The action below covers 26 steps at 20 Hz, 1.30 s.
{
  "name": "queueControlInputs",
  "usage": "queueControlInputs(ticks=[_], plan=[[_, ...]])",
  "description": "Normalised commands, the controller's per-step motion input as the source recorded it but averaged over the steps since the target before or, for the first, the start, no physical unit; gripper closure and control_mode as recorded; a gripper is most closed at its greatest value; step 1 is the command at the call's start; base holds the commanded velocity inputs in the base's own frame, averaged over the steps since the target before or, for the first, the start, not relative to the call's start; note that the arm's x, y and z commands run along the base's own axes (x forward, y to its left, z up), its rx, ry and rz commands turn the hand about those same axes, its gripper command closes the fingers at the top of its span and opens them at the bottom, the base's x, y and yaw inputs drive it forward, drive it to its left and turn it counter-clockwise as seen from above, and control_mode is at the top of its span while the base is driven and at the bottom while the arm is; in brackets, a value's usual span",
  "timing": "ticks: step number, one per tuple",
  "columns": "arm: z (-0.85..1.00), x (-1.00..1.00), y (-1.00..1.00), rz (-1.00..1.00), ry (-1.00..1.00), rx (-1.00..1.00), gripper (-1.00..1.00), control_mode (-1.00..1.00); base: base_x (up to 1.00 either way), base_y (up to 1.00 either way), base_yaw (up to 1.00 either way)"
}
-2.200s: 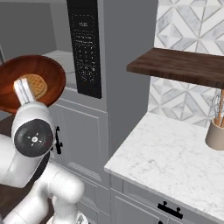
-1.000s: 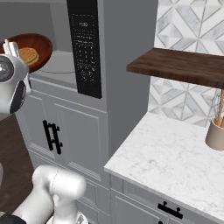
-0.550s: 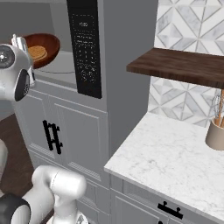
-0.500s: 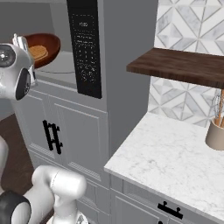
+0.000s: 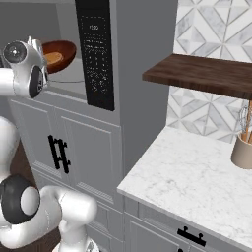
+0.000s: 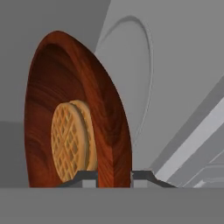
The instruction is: Open the microwave, place the bowl with waffle inside the microwave, then close the microwave door and turn it on.
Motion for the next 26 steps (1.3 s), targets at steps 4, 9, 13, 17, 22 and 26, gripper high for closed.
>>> queueControlInputs(ticks=[4, 9, 13, 17, 22, 26], plan=[[-0.19, 0.74, 0.14, -0.04, 0.08, -0.01, 1.0, -1.0, 0.0, 0.0, 0.0], [-0.32, 0.59, 0.03, -0.03, 0.02, -0.03, 1.0, -1.0, 0.0, 0.0, 0.0], [-0.43, 0.43, 0.0, -0.03, 0.09, -0.01, 1.0, -1.0, 0.0, 0.0, 0.0], [-0.29, 0.49, 0.0, -0.04, 0.05, 0.0, 1.0, -1.0, 0.0, 0.0, 0.0], [-0.11, 0.43, 0.09, -0.05, 0.0, -0.02, -1.0, -1.0, 0.0, 0.0, 0.0], [0.0, 0.0, 0.0, -0.01, -0.09, 0.0, -1.0, -1.0, 0.0, 0.0, 0.0]])
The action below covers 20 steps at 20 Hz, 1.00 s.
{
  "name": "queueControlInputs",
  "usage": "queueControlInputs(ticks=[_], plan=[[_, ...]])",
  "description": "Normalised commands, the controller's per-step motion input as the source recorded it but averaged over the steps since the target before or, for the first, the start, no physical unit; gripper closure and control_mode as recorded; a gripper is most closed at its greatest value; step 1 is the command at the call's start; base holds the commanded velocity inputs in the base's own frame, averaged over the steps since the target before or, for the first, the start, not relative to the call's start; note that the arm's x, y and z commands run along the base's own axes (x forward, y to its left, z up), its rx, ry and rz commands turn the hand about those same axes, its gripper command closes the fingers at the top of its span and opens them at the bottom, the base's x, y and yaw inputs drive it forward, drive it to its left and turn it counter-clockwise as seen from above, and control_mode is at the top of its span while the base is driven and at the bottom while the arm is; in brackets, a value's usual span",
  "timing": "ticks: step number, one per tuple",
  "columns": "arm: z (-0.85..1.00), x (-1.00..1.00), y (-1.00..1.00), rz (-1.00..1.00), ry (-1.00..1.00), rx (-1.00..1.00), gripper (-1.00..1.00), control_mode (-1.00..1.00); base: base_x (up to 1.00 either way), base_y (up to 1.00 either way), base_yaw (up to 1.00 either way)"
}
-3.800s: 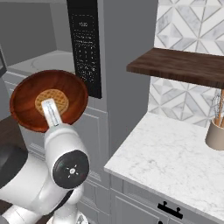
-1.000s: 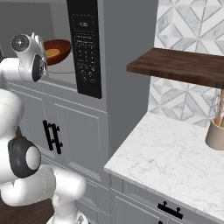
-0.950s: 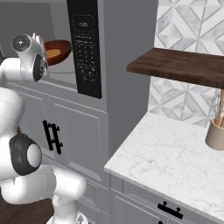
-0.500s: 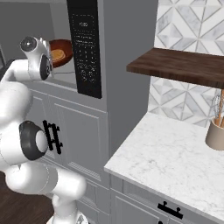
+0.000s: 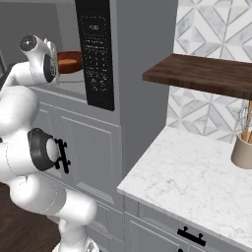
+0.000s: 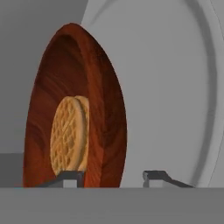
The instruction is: Open the microwave, place the bowl with waffle inside the microwave, then close the microwave door and turn it on.
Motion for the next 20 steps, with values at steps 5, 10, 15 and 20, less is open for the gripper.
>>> queueControlInputs(ticks=[5, 10, 15, 20], plan=[[0.09, -0.22, 0.0, -0.03, -0.24, 0.01, -1.0, -1.0, 0.0, 0.0, 0.0], [0.43, -0.88, -0.01, -0.07, -0.06, 0.04, -1.0, -1.0, 0.0, 0.0, 0.0], [0.76, -1.0, -0.29, 0.0, 0.13, 0.03, -1.0, -1.0, 0.0, 0.0, 0.0], [0.21, -1.0, -0.42, 0.01, 0.11, 0.0, -1.0, -1.0, 0.0, 0.0, 0.0]])
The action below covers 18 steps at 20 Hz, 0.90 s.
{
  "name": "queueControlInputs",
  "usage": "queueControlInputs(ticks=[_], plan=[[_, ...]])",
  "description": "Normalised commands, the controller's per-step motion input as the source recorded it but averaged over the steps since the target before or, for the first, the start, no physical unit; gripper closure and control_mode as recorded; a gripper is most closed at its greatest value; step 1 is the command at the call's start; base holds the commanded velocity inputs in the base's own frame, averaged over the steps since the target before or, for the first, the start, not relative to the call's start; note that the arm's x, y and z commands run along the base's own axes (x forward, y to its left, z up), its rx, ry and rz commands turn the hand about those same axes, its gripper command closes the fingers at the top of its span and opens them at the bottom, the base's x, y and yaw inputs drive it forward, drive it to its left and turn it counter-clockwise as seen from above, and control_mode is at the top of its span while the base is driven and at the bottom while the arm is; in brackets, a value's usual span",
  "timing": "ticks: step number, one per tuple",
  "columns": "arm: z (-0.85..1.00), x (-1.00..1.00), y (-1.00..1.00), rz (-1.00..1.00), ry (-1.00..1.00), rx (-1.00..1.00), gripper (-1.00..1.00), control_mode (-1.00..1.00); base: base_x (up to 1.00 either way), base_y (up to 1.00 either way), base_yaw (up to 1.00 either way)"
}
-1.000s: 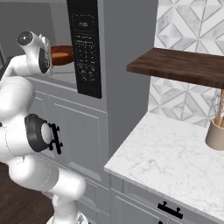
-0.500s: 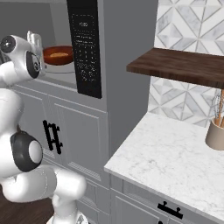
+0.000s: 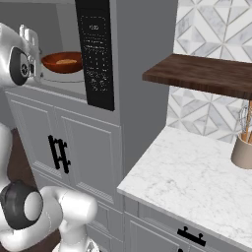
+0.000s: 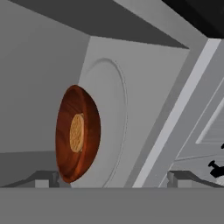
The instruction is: Open the microwave, place the bowl with waffle inside the microwave, then close the microwave door and turn it on.
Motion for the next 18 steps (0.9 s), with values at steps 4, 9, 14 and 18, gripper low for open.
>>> queueControlInputs(ticks=[4, 9, 14, 18], plan=[[-0.14, -1.0, -0.24, 0.01, -0.12, 0.0, -1.0, -1.0, 0.0, 0.0, 0.0], [-0.08, -1.0, -0.2, 0.0, -0.08, 0.0, -1.0, -1.0, 0.0, 0.0, 0.0], [0.01, -1.0, -0.01, 0.0, 0.0, 0.0, -1.0, -1.0, 0.0, 0.0, 0.0], [0.17, -1.0, 0.0, 0.0, 0.0, -0.01, -1.0, -1.0, 0.0, 0.0, 0.0]])
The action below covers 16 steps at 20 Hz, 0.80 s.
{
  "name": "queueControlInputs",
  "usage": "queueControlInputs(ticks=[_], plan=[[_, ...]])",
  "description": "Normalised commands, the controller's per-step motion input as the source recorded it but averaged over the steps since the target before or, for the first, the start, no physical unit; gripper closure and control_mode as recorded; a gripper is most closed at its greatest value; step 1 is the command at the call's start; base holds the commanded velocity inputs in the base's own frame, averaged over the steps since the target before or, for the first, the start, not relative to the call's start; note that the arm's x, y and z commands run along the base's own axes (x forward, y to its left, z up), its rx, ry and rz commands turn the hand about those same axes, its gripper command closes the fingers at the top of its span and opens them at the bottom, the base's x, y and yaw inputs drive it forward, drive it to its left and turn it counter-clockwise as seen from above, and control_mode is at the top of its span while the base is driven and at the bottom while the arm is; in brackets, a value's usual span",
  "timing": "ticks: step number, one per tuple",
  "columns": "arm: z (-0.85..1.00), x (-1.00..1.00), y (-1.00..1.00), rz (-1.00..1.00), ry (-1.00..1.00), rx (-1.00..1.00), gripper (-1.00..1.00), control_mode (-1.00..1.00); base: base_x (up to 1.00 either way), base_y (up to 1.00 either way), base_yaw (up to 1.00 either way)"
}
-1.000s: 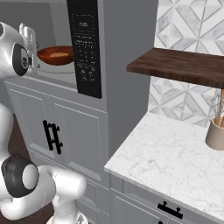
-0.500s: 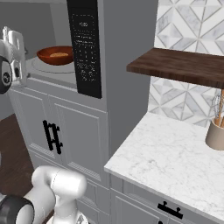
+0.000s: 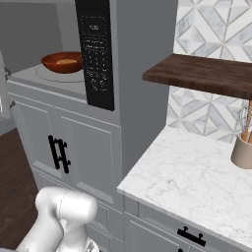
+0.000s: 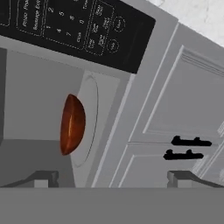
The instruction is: Open the microwave, place the bowl with waffle inside the microwave, then close the microwave door and turn it on.
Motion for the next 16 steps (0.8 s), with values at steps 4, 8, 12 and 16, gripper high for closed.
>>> queueControlInputs(ticks=[4, 8, 12, 16], plan=[[0.17, -1.0, 0.13, 0.0, 0.0, -0.02, -1.0, -1.0, 0.0, 0.0, 0.0], [0.08, -1.0, 0.59, 0.0, -0.02, 0.0, -1.0, -1.0, 0.0, 0.0, 0.0], [0.04, -1.0, 0.55, 0.0, -0.18, 0.04, -1.0, -1.0, 0.0, 0.0, 0.0], [0.02, -0.74, 0.71, -0.01, -0.21, 0.01, -1.0, -1.0, 0.0, 0.0, 0.0]])
